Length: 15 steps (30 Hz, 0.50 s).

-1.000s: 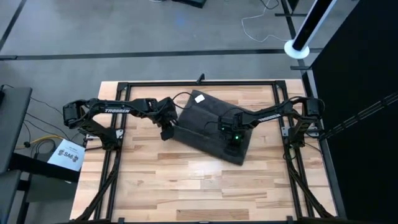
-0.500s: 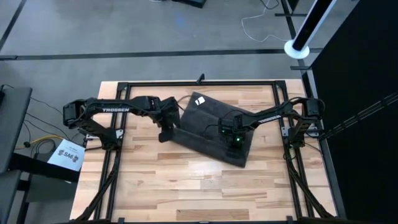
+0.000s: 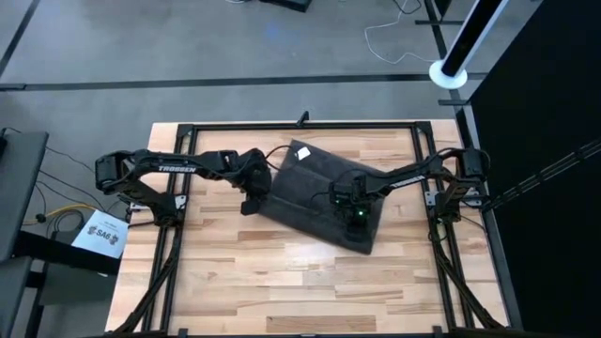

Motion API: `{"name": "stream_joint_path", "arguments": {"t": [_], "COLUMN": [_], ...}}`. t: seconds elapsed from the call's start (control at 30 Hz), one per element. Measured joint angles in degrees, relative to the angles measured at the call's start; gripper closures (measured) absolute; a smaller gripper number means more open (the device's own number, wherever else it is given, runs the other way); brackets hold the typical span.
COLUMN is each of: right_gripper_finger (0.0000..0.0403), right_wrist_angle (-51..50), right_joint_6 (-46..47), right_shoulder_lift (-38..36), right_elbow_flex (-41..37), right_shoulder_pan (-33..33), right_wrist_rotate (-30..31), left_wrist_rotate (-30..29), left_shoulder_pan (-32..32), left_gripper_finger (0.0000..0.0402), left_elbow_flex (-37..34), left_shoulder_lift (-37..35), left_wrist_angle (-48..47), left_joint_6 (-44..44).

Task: Roll towel
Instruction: Roll the black towel

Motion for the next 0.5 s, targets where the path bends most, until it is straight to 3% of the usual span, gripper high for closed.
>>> {"name": "stream_joint_path", "arguments": {"t": [0.27, 0.5], "right_gripper_finger": [0.0403, 0.0403], "right_wrist_angle": [-0.02, -0.89], "right_joint_6": [-1.72, -4.03], "right_shoulder_lift": [0.0, 0.11], "right_elbow_flex": [0.03, 1.64], "right_shoulder_pan": [0.78, 1.3], "right_wrist_rotate": [0.39, 1.86], "left_wrist_rotate": [1.89, 1.99], "left_shoulder_pan": [0.05, -1.08], "left_gripper_finger": [0.0382, 0.04], "left_elbow_flex": [-3.71, 2.83], "left_shoulder_lift": [0.0, -2.09], "left_wrist_angle": [5.37, 0.42], "left_joint_6": [-1.52, -5.48]}}
